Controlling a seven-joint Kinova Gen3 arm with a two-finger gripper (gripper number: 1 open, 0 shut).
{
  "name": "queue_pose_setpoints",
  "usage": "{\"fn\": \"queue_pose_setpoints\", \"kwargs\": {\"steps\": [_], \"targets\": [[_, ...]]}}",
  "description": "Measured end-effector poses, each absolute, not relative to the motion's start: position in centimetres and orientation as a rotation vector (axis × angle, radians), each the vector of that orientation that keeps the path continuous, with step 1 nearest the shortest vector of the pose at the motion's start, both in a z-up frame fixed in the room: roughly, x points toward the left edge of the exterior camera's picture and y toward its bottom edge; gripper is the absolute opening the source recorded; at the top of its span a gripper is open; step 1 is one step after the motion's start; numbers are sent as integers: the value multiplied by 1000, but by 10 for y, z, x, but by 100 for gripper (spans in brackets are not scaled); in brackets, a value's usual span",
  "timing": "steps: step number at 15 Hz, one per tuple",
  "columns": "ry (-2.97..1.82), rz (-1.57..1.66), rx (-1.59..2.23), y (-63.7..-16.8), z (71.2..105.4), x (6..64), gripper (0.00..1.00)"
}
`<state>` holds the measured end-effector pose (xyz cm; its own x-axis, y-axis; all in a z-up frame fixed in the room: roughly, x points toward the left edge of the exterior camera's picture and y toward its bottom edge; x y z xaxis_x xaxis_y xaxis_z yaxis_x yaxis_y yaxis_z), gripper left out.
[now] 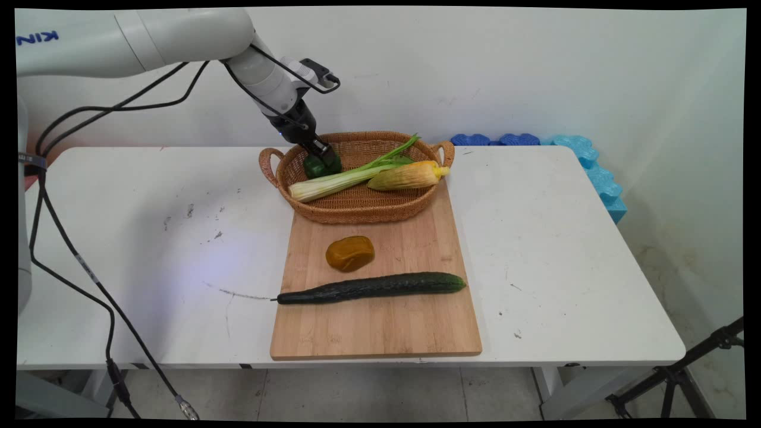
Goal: Place the picked object on the cutting board
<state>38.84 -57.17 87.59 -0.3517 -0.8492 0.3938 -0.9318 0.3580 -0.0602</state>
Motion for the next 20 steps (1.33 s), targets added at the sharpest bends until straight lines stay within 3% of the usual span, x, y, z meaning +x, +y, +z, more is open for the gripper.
{"fn": "queue_pose_setpoints", "kwargs": {"steps": [6,11,15,20], "targets": [[-2343,421,1504,-568,895,383,0],[-2338,449,1402,-544,957,378,0],[-2312,380,1290,-502,1009,363,0],[-2293,219,1154,-435,1038,330,0]]}}
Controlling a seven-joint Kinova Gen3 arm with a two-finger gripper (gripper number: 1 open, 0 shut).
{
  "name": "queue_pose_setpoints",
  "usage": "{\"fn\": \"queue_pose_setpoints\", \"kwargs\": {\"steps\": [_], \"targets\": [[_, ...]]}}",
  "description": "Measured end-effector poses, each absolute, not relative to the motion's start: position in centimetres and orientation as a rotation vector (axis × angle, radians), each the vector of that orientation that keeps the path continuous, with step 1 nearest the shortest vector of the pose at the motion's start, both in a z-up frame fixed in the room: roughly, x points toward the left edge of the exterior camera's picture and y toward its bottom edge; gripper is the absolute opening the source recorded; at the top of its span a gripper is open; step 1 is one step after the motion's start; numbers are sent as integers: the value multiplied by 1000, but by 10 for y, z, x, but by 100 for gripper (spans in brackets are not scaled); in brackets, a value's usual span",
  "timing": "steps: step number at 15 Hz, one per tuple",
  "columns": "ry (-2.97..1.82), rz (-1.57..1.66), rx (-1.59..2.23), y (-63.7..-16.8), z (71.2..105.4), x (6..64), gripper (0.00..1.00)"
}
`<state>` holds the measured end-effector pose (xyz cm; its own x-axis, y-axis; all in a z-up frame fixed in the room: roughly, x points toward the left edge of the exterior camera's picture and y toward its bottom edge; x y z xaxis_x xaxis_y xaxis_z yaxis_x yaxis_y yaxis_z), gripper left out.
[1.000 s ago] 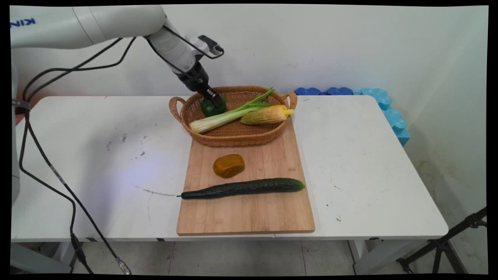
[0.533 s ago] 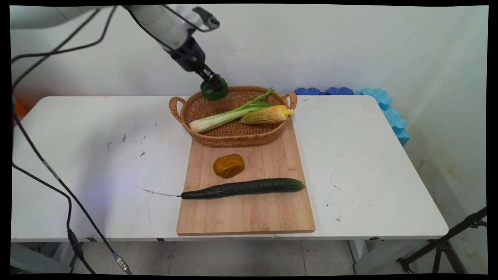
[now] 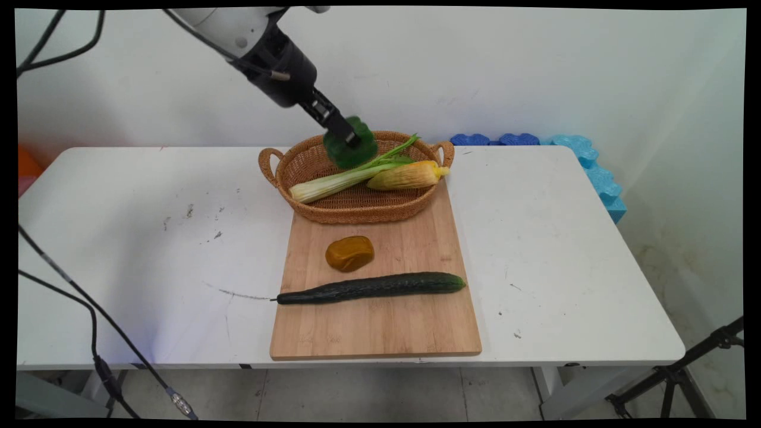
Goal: Place the picked object on the cutting board
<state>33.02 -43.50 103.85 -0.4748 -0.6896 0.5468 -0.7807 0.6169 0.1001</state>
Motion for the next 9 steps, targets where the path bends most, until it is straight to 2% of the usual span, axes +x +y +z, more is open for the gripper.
{"fn": "queue_pose_setpoints", "kwargs": {"steps": [4,9], "targets": [[-2310,119,1065,-386,1031,298,0],[-2356,56,974,-347,993,255,0]]}}
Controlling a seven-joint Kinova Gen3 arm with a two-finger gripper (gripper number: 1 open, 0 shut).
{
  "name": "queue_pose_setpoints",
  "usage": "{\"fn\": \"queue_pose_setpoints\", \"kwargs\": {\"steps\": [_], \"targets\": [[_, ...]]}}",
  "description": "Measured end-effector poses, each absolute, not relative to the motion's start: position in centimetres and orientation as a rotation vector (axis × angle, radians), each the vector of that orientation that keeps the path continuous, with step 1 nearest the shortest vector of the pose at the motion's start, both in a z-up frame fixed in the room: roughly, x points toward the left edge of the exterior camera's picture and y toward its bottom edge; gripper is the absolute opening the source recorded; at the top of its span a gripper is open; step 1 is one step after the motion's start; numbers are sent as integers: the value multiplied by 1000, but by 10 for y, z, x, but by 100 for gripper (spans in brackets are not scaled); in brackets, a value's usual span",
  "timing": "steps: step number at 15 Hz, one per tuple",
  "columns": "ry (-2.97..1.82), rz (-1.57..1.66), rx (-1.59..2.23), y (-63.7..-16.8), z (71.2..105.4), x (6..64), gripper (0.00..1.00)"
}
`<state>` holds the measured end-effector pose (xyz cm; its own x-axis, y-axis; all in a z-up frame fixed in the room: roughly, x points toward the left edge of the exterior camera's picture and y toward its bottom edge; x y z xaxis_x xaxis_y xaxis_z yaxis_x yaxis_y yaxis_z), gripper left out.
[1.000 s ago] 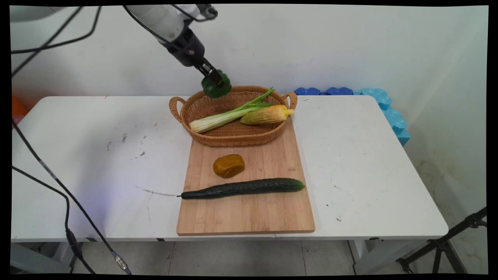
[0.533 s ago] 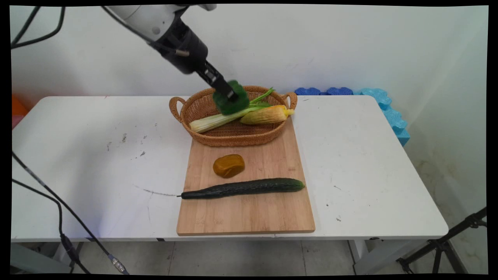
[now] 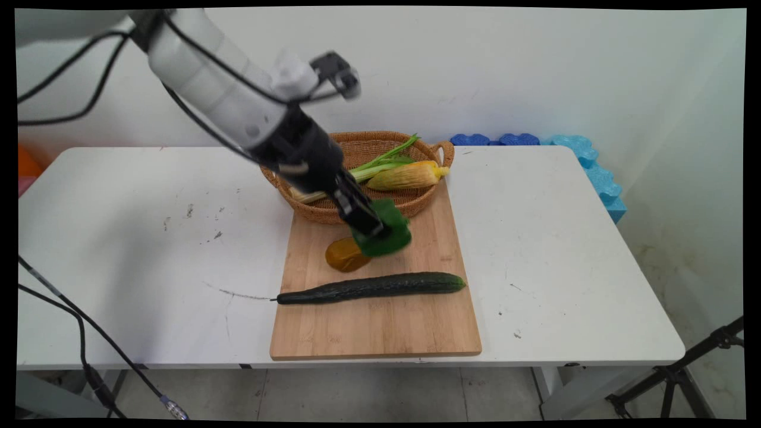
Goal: Place the picked object on the cutting board
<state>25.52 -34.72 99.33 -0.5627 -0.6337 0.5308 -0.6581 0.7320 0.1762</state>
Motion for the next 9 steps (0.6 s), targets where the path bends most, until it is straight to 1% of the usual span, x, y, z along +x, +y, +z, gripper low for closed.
{"fn": "queue_pose_setpoints", "kwargs": {"steps": [5,9], "targets": [[-2422,42,881,-331,947,222,0],[-2464,48,832,-325,923,208,0]]}}
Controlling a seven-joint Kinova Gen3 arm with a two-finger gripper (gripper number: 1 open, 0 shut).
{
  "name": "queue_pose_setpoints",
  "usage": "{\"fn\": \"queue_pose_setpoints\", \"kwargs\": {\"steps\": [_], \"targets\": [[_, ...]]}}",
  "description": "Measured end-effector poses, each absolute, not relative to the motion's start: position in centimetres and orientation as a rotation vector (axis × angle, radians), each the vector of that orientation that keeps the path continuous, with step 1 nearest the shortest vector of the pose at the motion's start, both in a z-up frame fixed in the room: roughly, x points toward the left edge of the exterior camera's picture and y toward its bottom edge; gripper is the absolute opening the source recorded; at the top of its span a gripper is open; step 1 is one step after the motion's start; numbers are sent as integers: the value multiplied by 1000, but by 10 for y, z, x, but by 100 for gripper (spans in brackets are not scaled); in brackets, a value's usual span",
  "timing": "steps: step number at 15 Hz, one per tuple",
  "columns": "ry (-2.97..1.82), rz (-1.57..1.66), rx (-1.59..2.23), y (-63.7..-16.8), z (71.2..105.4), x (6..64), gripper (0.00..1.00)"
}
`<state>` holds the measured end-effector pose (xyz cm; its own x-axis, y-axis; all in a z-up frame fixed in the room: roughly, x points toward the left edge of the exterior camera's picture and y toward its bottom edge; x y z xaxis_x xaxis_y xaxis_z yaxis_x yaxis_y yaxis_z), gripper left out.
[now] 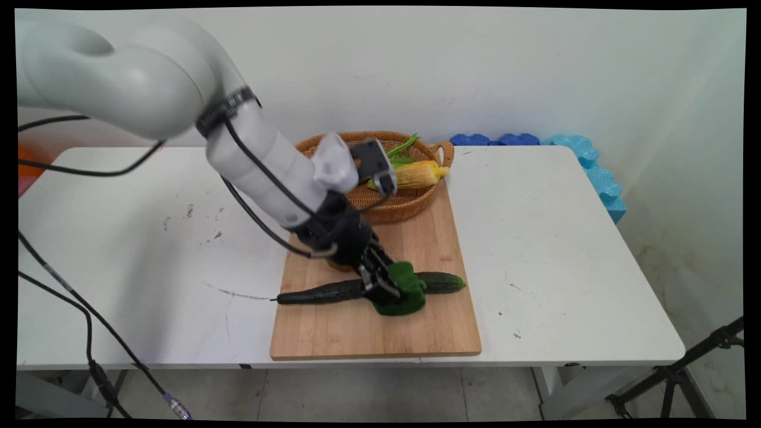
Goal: Place the picked object on the cutting board
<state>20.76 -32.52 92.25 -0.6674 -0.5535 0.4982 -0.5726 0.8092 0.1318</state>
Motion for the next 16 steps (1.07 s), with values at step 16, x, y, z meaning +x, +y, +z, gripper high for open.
{"fn": "queue_pose_setpoints", "kwargs": {"steps": [16], "targets": [[-2543,142,748,-323,862,175,0]]}}
